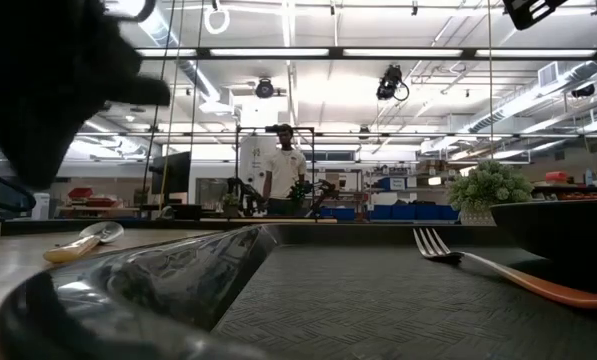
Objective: Pick and place plate/cup/fork/spoon on tray
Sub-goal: Put the yellow spoon on the black tray to the left side of the orange fork
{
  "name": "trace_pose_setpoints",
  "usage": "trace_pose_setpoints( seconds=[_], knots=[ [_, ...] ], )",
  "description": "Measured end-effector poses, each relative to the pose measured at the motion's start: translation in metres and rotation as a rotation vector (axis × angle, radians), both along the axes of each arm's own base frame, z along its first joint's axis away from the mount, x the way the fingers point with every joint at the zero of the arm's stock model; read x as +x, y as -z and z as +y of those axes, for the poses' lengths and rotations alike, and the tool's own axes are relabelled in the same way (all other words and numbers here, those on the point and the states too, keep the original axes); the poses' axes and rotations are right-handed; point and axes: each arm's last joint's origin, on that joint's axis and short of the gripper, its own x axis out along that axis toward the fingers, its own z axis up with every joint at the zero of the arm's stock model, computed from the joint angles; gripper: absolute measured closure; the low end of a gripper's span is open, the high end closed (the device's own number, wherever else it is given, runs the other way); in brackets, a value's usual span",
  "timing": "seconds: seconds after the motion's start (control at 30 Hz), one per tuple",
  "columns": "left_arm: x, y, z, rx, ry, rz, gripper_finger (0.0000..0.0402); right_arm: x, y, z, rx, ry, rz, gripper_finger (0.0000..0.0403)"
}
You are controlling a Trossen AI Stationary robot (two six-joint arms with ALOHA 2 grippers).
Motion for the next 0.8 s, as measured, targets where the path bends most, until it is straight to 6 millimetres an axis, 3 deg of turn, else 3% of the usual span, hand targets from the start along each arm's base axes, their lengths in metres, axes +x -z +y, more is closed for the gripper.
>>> trace_pose_setpoints(
  seconds=[0.13, 0.37, 0.57, 0.8],
  knots=[
    [-0.003, 0.011, 0.001, -0.016, -0.114, -0.028, 0.0292, 0.0, 0.0, 0.0, -0.002, -0.001, 0.0, 0.0275],
    [0.0, 0.011, 0.008, 0.032, -0.188, -0.054, 0.0193, 0.0, 0.0, 0.0, -0.018, -0.011, -0.004, 0.0275],
    [-0.013, 0.015, 0.027, 0.068, -0.184, -0.022, 0.019, 0.0, 0.0, 0.0, -0.019, -0.012, -0.005, 0.0275],
    [-0.04, 0.027, 0.048, -0.016, -0.224, -0.21, 0.022, 0.0, -0.001, 0.0, -0.012, -0.011, -0.009, 0.0275]
  ],
)
